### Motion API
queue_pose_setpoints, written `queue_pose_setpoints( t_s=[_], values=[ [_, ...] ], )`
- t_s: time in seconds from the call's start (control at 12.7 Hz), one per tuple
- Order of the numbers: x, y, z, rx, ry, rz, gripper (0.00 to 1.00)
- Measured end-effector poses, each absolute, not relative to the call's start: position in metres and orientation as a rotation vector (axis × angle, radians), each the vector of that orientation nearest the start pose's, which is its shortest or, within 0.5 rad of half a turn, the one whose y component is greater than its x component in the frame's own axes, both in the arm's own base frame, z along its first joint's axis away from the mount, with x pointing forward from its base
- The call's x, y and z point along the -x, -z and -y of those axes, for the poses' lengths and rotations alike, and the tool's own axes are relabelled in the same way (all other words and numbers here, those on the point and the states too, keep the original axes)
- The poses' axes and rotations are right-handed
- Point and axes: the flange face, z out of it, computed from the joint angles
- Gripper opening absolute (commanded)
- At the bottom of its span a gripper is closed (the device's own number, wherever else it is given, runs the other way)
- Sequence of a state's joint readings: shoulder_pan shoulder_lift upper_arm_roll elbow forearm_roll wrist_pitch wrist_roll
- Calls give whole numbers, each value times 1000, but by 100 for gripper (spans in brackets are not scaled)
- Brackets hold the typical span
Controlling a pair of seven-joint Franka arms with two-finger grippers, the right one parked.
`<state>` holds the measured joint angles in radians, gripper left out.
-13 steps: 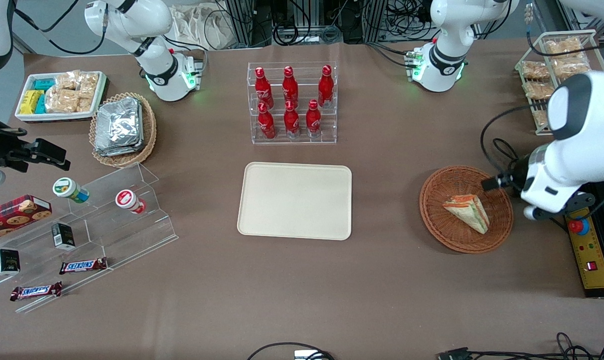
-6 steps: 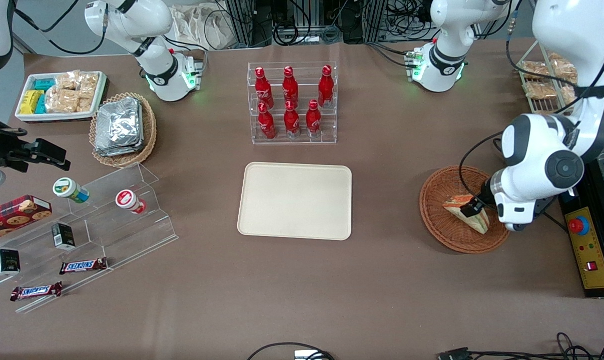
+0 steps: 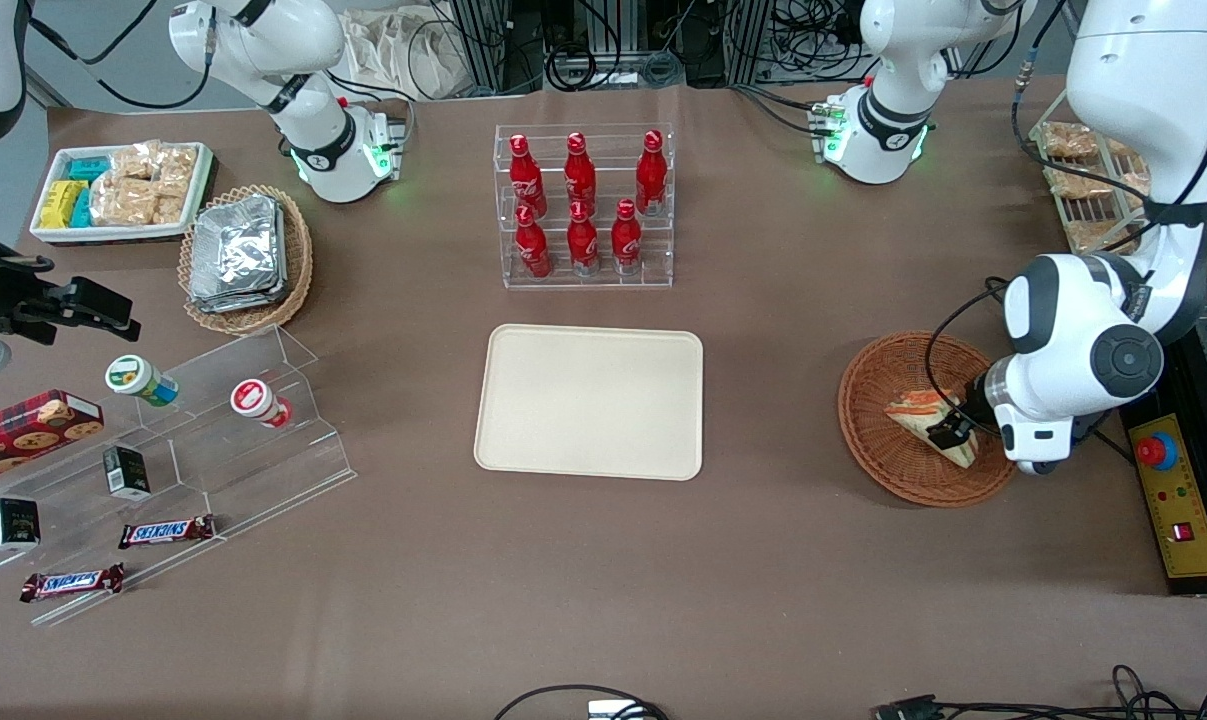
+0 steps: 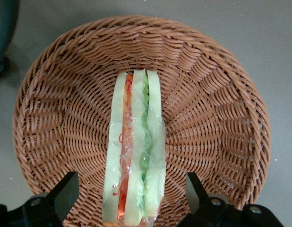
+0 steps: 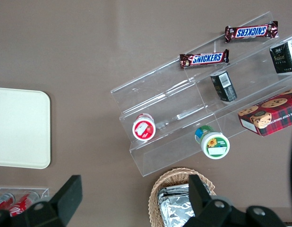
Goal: Place sandwich from basket to tray
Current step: 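Close the left gripper on the wrapped sandwich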
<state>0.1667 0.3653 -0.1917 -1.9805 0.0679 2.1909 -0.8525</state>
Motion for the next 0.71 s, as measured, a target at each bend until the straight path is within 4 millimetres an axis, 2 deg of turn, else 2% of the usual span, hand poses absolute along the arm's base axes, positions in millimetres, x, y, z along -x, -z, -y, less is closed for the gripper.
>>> queue_pose_setpoints(
  t_s=[0.16, 0.32, 0.39, 0.55, 0.63, 0.71],
  values=[
    [-594, -264, 4, 2843, -218, 1200, 100],
    [-594, -257, 2, 2841, -222, 1205, 84],
    [-596, -253, 2, 2847, -209, 1205, 66],
    [-597, -244, 4, 2858, -195, 1197, 17],
    [-597, -240, 6, 2862, -202, 1183, 1],
    [-597, -238, 8, 2873, -207, 1155, 0]
  ],
)
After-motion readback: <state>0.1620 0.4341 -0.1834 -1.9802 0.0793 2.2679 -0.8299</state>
